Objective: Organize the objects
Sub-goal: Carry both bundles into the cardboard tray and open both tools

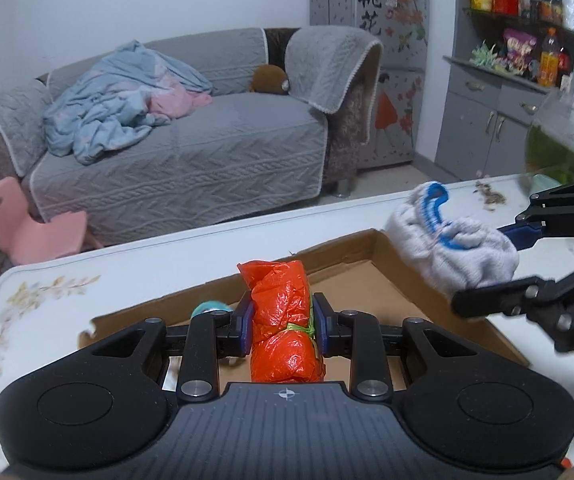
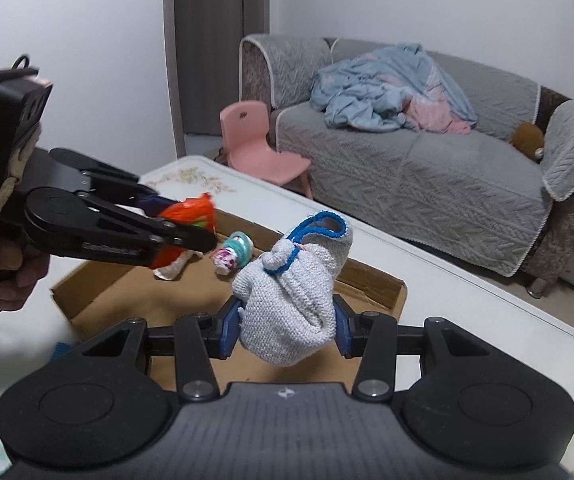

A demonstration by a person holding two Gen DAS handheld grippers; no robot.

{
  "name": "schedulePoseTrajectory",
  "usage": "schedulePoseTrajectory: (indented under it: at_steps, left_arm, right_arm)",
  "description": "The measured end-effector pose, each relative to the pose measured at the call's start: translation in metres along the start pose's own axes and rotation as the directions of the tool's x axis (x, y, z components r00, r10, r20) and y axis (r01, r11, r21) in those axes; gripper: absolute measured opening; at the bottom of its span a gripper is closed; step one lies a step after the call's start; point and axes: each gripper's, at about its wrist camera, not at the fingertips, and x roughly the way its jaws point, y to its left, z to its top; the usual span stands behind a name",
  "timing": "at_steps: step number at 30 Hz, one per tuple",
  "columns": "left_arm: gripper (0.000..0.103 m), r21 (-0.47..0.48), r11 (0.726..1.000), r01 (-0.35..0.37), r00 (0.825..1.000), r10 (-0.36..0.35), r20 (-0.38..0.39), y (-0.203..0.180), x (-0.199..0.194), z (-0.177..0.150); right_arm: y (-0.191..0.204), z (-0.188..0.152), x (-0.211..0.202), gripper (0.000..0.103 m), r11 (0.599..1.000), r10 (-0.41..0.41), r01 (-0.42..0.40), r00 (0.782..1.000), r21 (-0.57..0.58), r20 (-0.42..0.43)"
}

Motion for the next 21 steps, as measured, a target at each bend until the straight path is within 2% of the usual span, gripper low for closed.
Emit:
schedulePoseTrajectory:
  at_steps: [10,15,21]
  left_arm:
    - [0.035,-0.017,1.000,-0.015,0.997,0.014,-0.077,0.003,0.070,-0.002]
    - [0.035,-0.011,0.999,-0.053,0.992,0.051,-0.115,0.007,0.085,-0.010]
    - [0.036,-0.048,0.992,-0.117,0.983,0.109,-0.146,0.026,0.088,-0.021]
  right_arm:
    - [-0.009,0.008,0.061,0.042,1.000,0.014,-0.016,0.998,-0.022,-0.065]
    - [-0.006,0.005,0.083,0.042,0.999,0.017,-0.020,0.996,-0.042,-0.089]
    - [0.003,0.005,0.087,0.042,0.996,0.040,-0.047,0.995,-0.077,-0.089]
